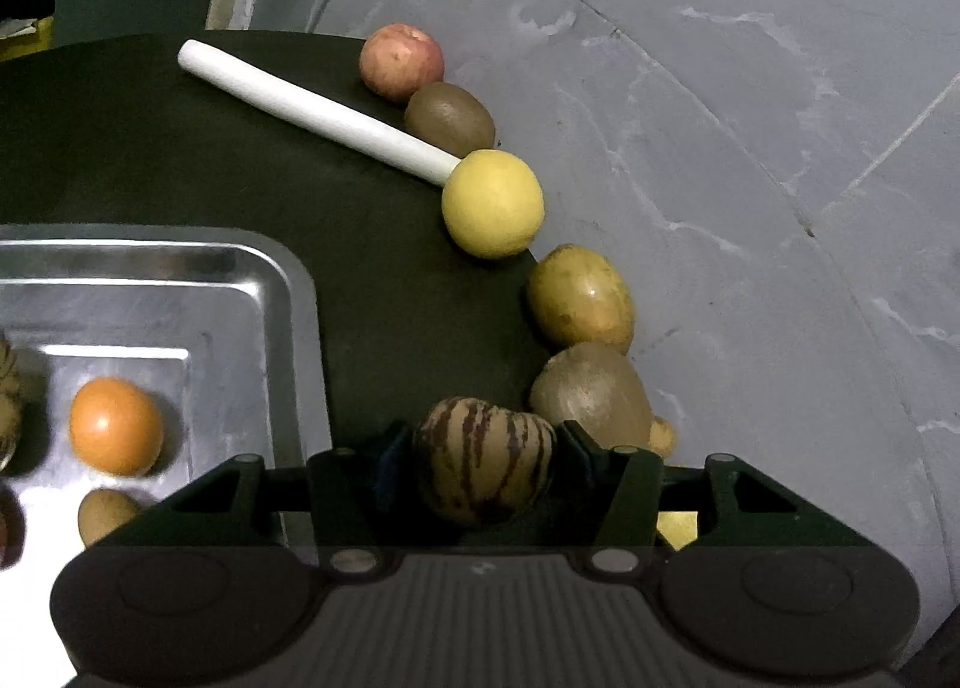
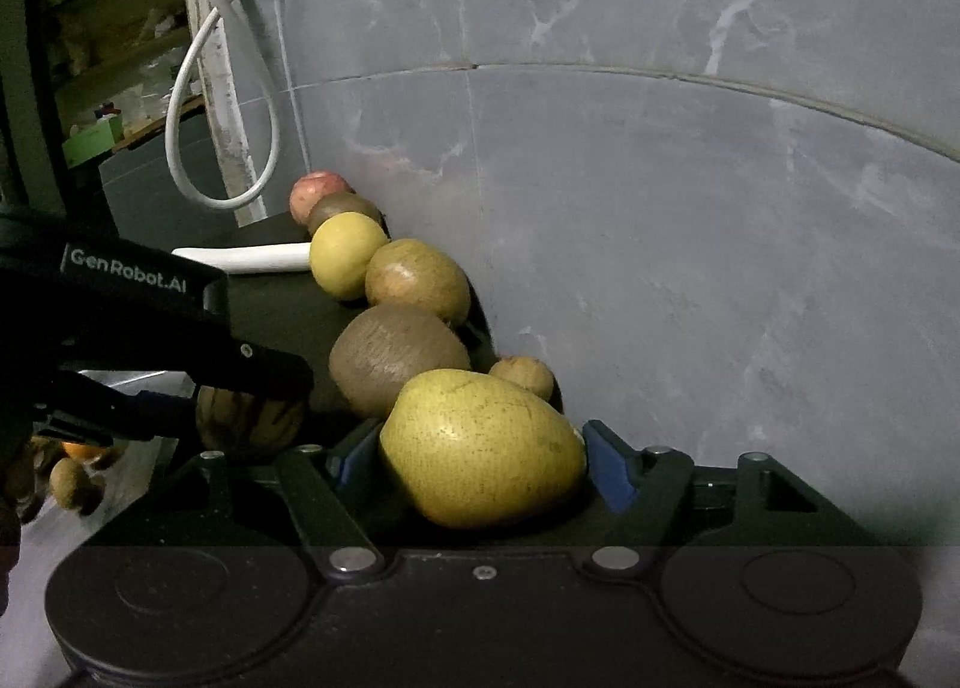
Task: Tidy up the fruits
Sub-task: 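Carry the pepino with the left tool over the tray while the right tool carries the pear there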
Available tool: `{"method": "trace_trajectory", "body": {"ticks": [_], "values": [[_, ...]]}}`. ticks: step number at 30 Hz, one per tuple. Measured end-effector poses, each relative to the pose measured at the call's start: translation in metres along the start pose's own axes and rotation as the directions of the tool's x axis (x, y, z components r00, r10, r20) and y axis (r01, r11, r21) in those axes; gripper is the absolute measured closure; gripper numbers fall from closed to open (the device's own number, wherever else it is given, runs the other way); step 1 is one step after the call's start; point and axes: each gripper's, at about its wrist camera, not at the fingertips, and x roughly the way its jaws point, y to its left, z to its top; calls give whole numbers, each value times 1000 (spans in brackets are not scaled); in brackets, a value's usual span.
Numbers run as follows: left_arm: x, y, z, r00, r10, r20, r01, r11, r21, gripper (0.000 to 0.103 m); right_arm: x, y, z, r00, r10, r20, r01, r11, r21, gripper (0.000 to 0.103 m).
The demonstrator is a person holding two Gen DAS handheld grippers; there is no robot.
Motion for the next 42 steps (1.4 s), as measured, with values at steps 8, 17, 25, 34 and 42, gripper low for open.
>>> {"method": "trace_trajectory", "body": {"ticks": [8, 17, 25, 34, 42], "values": [[-22, -2, -20, 1000, -23, 21, 24, 1000, -16, 46, -19, 4, -11, 999, 45, -4, -45, 999, -30, 31], [-58, 16, -43, 997, -20, 74, 25, 997, -69, 46, -41, 19, -17, 993, 114, 1, -114, 990, -78, 31], [-110, 43, -65, 988, 34, 148, -9, 987, -161, 46, -63, 54, -15, 973, 229, 19, -223, 962, -159, 31], [-143, 95, -88, 969, 162, 187, -100, 948, -302, 46, -66, 102, -19, 932, 361, -16, -352, 897, -267, 31], [-142, 128, -89, 950, 240, 200, -158, 922, -355, 46, -54, 131, -26, 900, 429, -81, -428, 830, -357, 31]]}}
